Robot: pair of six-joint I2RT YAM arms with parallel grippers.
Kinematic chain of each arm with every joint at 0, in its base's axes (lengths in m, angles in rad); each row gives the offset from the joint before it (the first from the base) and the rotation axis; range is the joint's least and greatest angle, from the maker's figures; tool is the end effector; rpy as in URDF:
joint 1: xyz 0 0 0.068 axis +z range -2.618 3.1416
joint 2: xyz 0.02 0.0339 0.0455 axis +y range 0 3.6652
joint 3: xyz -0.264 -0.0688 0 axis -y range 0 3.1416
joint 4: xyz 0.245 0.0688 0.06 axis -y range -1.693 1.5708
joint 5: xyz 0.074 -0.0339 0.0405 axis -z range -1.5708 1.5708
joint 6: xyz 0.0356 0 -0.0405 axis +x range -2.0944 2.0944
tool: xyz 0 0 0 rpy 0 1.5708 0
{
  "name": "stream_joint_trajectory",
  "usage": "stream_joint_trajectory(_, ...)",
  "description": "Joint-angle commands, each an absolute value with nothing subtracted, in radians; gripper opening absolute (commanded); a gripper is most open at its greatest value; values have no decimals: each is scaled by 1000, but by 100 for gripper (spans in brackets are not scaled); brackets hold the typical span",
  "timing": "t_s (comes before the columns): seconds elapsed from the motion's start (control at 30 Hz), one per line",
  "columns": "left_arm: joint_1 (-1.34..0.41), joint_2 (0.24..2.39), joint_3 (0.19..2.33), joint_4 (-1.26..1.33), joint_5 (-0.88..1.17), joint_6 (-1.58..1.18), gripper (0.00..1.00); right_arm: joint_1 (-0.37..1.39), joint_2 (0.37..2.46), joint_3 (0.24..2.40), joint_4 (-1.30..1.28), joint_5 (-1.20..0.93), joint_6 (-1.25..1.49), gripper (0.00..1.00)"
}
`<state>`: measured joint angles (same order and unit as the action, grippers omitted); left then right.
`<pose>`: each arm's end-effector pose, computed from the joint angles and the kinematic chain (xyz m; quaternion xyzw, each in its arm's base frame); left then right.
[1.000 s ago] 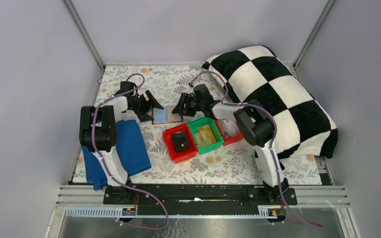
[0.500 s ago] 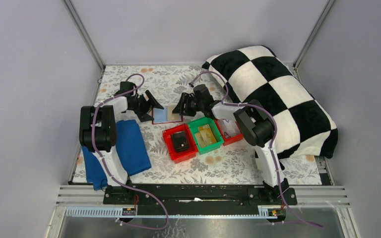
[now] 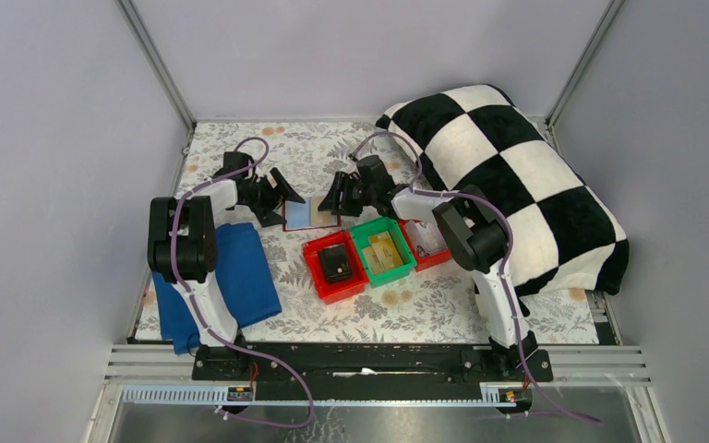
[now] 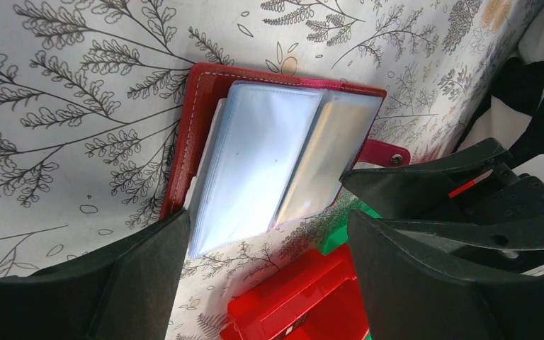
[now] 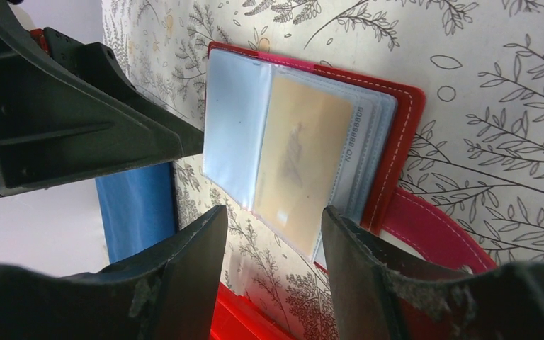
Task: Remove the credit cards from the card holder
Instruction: Remove the credit card from the card holder.
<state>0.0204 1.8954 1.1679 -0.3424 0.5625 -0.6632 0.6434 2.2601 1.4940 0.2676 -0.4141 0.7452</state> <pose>0.3774 -0.0113 0.1543 -0.2472 0.9000 -0.3303 0.1410 0.3912 0.3112 0.1396 -0.0621 0.8456 0.4557 0.2711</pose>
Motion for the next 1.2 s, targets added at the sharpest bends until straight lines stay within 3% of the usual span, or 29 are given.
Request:
stream_joint_trajectory(0.0,3,1922,1155,-313,571,-658,86,660,2282,1542,278,-448,775,59)
stream_joint_trajectory(0.33,4,1921,1151,-313,573,-655,86,660,2290,1547,362,-507,849,59)
stream_joint_trajectory(0.6,4,1919,1153,-313,575,-655,86,660,2205,1465,338,-379,788,59)
stream_joint_trajectory(1.17,3,1921,1154,-313,584,-656,86,660,2172,1406,345,-313,765,59)
